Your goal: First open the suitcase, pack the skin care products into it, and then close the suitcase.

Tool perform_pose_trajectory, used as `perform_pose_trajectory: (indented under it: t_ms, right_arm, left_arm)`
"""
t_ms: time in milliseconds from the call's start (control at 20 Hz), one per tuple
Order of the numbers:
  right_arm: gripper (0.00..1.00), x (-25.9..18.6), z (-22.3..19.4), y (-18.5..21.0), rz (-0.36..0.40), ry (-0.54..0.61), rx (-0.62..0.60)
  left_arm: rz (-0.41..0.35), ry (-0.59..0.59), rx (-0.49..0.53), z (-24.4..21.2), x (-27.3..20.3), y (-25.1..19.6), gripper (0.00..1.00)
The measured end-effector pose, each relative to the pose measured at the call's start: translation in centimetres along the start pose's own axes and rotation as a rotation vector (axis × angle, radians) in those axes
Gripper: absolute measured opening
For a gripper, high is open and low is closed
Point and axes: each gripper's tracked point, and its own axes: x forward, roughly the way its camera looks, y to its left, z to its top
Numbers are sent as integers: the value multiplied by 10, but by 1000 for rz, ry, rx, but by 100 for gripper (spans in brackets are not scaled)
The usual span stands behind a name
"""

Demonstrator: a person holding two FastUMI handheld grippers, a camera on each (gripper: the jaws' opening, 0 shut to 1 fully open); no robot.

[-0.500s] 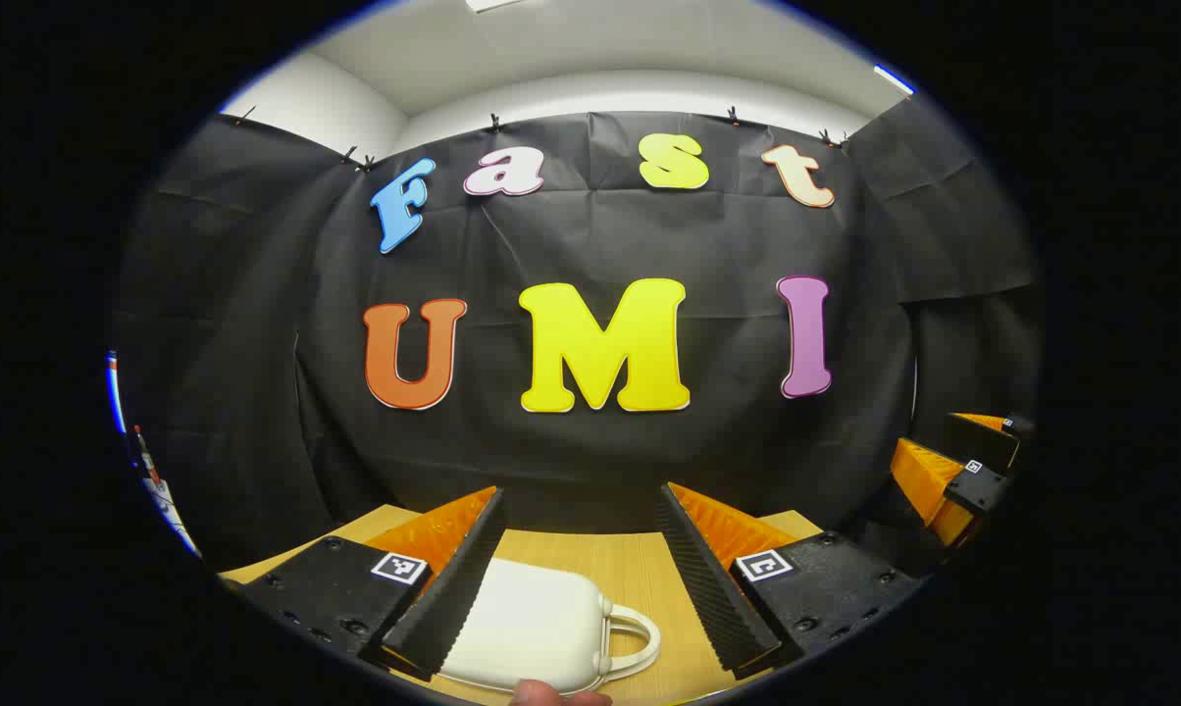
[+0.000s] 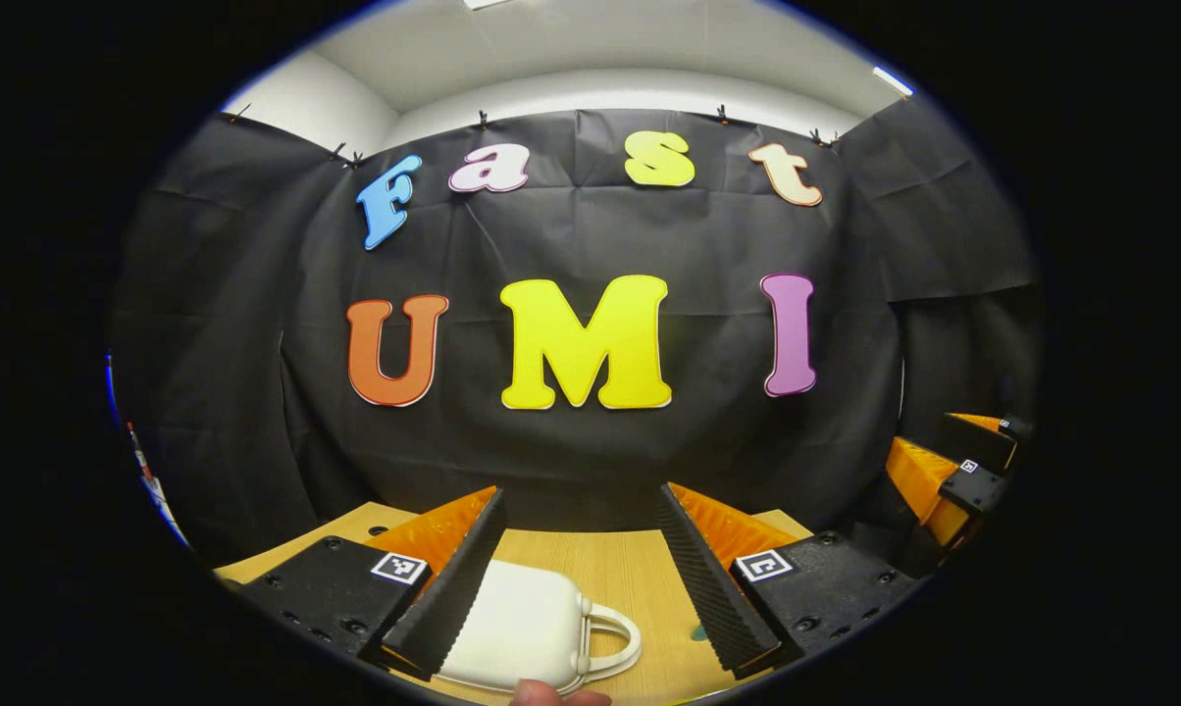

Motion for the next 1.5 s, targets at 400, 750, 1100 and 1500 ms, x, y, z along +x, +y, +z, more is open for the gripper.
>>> perform_pose_trajectory:
  t_ms: [400, 750, 1100, 1500]
  right_arm:
    - [80, 1, -9, -1, 19, 20, -8]
    - [80, 4, -36, -27, 22, 62, -56]
    - [80, 9, -76, -76, 5, 131, -120]
    - [80, 12, -86, -108, -63, 148, -111]
  left_arm:
    - [-4, 44, 22, -17, -5, -8, 98]
    - [-38, 157, 181, -78, -2, -33, 99]
    - [-102, 363, 560, -196, 5, -54, 97]
    - [-135, 498, 934, -284, 19, -40, 95]
